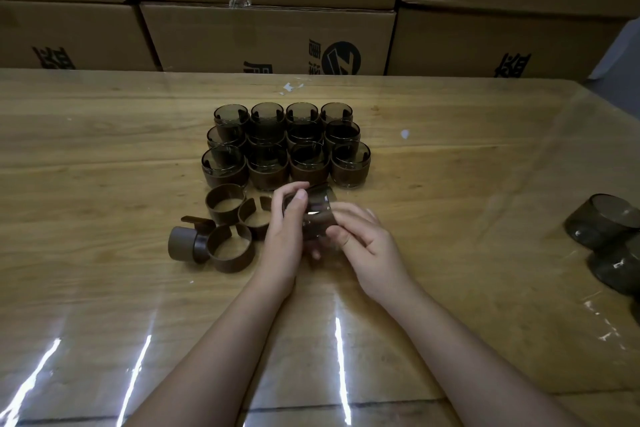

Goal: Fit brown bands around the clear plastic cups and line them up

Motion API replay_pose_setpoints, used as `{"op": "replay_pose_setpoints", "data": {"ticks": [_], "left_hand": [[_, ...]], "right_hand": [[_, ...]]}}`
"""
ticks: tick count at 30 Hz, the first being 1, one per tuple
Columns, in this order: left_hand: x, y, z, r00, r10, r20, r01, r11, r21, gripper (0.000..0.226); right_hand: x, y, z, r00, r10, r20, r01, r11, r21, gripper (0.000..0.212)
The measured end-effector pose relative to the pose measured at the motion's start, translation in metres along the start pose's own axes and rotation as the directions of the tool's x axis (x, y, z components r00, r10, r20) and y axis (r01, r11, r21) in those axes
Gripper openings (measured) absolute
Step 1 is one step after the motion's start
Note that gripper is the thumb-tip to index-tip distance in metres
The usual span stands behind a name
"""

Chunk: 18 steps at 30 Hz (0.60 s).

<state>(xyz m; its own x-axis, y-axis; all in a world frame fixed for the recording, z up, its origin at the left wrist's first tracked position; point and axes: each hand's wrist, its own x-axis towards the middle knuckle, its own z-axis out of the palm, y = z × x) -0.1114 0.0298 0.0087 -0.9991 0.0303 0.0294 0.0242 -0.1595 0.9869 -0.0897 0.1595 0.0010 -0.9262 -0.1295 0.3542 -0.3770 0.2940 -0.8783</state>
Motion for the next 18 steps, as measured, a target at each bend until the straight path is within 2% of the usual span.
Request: {"op": "replay_pose_setpoints", "data": {"ticks": [2, 4, 7, 11, 14, 18], "left_hand": [[0.000, 0.001, 0.001, 1.000, -0.023, 0.000, 0.023, 0.999, 0.032, 0.036], [0.000, 0.000, 0.001, 0.999, -0.046, -0.004, 0.046, 0.997, 0.063, 0.043], [-0.003, -0.002, 0.003, 0.999, -0.028, 0.026, 0.025, 0.996, 0.085, 0.048], [-0.005, -0.004, 0.008, 0.995, 0.047, 0.086, -0.057, 0.992, 0.115, 0.042], [-0.008, -0.006, 0.009, 0.987, 0.112, 0.112, -0.138, 0.955, 0.263, 0.037], [-0.015, -0.008, 0.010, 0.963, 0.249, 0.099, -0.266, 0.853, 0.449, 0.031]], "right_hand": [[-0.001, 0.000, 0.001, 0.998, -0.045, -0.039, 0.045, 0.999, -0.001, 0.021], [-0.003, -0.001, 0.001, 0.991, -0.090, -0.099, 0.087, 0.996, -0.037, 0.029], [-0.004, 0.000, 0.000, 0.986, -0.117, -0.122, 0.093, 0.978, -0.187, 0.050], [-0.005, 0.002, 0.002, 0.983, -0.117, -0.140, 0.049, 0.908, -0.416, 0.056], [-0.004, 0.001, 0.000, 0.987, -0.050, -0.155, -0.002, 0.948, -0.320, 0.052], [-0.001, 0.001, -0.001, 0.983, 0.001, -0.182, -0.016, 0.997, -0.081, 0.030]]}}
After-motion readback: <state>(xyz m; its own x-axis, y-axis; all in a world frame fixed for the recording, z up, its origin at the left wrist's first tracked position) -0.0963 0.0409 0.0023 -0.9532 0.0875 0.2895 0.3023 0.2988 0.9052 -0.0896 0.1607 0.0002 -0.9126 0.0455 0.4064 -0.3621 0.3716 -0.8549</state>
